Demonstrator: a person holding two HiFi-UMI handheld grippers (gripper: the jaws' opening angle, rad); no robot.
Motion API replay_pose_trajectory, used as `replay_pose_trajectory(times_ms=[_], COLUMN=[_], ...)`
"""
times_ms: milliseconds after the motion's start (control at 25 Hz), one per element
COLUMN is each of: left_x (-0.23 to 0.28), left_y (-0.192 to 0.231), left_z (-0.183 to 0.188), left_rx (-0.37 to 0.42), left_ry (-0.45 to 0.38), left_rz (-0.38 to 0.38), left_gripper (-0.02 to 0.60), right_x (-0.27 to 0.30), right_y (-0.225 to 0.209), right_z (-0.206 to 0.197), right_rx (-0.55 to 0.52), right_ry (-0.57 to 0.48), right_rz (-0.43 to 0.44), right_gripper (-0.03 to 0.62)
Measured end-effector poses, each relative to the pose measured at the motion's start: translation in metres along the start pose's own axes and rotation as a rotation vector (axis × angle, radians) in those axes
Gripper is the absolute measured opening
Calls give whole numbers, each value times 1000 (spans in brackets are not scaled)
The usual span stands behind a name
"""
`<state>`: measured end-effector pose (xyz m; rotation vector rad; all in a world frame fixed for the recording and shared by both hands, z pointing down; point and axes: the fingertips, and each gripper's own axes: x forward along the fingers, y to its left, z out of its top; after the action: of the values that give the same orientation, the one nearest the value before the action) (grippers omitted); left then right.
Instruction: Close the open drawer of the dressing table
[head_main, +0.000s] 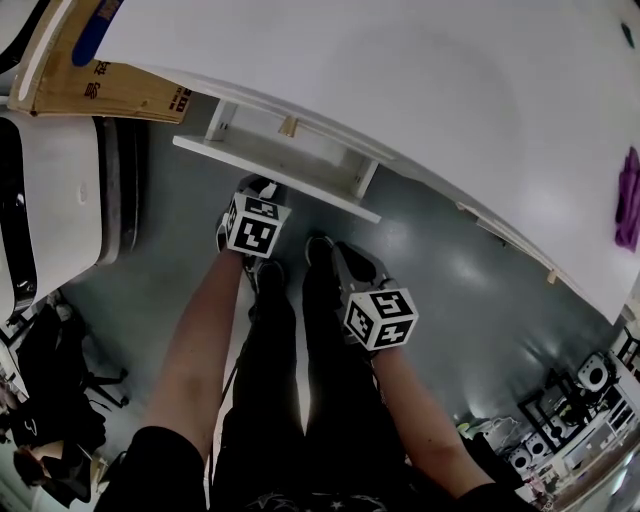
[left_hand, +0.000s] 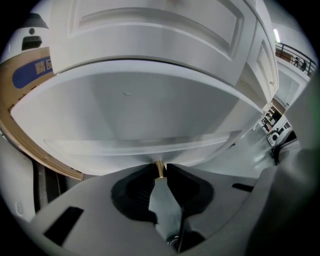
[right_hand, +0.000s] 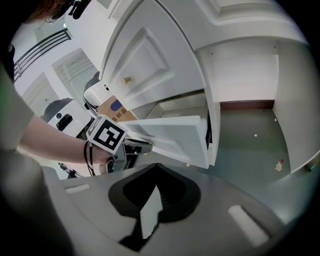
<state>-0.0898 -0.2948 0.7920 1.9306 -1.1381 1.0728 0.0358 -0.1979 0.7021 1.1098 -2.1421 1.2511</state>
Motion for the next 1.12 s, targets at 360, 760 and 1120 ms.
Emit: replay_pose_trajectory(times_ms=[360, 760, 1120], left_x=[19, 33, 42], left_y=[12, 18, 19], left_z=[32, 63, 82], left_rx=[-1, -4, 1], left_ry=[-45, -65, -57], left_rz=[20, 56, 55], left_gripper=[80, 78, 78], right_x=[3, 3, 6], right_y=[-25, -38, -39], right_z=[10, 22, 17], right_rx=[10, 33, 42], right_ry=[-7, -33, -16], right_rz=[-12, -24, -18], right_gripper=[2, 2, 2])
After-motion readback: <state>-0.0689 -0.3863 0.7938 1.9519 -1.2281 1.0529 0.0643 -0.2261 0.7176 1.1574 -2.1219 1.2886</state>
